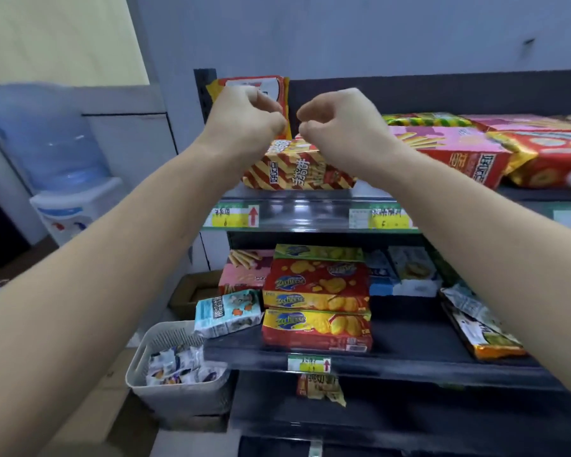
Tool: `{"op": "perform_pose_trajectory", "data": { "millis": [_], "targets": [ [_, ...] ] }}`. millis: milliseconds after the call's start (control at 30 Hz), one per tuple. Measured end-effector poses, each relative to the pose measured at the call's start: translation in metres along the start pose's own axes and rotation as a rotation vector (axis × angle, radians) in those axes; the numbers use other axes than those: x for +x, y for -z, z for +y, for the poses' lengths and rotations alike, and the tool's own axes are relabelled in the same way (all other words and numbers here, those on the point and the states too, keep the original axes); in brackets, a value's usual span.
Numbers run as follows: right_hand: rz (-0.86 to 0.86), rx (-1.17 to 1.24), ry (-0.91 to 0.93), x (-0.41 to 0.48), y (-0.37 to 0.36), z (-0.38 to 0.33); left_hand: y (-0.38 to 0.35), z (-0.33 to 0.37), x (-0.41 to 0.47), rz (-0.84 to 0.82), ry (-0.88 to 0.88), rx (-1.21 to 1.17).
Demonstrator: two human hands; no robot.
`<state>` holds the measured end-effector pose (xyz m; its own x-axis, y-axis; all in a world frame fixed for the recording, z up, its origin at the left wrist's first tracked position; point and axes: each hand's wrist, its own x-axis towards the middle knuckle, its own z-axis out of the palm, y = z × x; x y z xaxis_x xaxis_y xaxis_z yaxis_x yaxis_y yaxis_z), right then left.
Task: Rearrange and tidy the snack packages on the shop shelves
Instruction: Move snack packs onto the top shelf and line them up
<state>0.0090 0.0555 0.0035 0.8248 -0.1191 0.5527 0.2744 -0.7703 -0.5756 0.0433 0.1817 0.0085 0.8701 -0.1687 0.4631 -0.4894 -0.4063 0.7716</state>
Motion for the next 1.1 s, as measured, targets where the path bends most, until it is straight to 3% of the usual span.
{"op": "perform_pose_trajectory", "data": {
  "millis": [267, 533, 733, 900, 1100],
  "targets": [
    [-0.120, -0.075, -0.061, -0.103, 0.091, 0.056, -0.085, 0.062, -0.095, -0.189, 0.013, -0.053],
    [-0.218, -0.235, -0.376, -0.187, 0.188, 0.136, -0.193, 0.098, -0.149, -0.535, 0.089, -0.071],
    [-0.138, -0.234, -0.546, -0.215, 0.230, 0.170, -0.241, 0.124, -0.152, -0.674, 0.045, -0.063],
    [-0.030, -0.250, -0.569, -0.209, 0.257, 0.173, -0.265, 0.156, -0.137, -0.737, -0.069, -0.114],
    [0.096, -0.296, -0.544, -0.182, 0.278, 0.174, -0.275, 0.175, -0.108, -0.684, -0.127, -0.151]
  ]
}}
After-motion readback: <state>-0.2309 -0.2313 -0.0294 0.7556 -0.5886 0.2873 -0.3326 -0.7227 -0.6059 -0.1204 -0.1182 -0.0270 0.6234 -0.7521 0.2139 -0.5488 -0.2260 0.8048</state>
